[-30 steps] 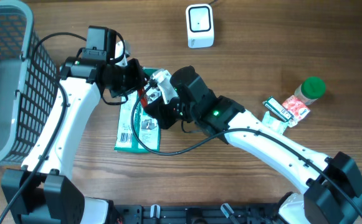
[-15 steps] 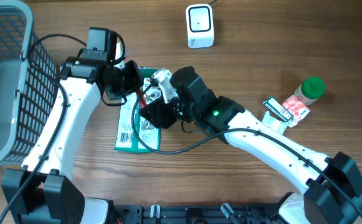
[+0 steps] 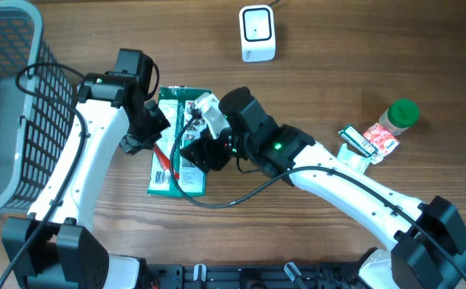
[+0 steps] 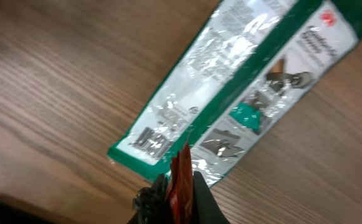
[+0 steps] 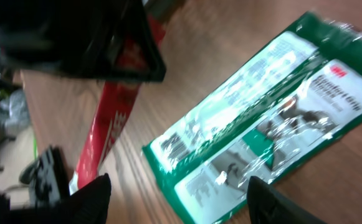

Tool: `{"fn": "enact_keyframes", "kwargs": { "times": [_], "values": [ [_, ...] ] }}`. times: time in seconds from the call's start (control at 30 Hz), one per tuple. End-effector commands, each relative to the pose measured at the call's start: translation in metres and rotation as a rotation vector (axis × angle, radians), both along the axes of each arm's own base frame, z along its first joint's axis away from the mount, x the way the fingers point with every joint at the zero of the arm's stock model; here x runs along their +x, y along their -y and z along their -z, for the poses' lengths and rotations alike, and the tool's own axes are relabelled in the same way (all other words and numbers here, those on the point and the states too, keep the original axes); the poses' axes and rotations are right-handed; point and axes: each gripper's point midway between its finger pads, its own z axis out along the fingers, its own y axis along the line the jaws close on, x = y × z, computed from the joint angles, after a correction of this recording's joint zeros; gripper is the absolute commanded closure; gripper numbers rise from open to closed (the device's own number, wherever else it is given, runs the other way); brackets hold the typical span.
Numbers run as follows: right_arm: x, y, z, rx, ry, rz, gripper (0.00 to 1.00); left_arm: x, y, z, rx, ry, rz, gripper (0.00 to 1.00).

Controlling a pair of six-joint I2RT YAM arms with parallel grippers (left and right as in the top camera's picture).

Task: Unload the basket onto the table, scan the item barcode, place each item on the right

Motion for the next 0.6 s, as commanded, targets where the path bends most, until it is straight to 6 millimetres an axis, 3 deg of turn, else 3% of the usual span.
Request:
{"fn": "enact_keyframes", "kwargs": {
  "times": [0.0,0.27,0.57],
  "values": [
    [-0.026,-0.010,0.008,-0.007,-0.019,-0.113,0.32,-0.001,-0.007,0.009,0.047,-0.042,-0.026,0.96],
    [-0.053,-0.032,0.003,0.001,0.063,-0.218,0.31,-0.002,-0.007,0.026,0.056,-0.110,-0.024,0.96],
    [-0.036,-0.026,0.021,-0.102,0.136,-0.135,0.30,-0.008,-0.001,0.026,0.020,-0.137,-0.023,0.96]
  ]
}}
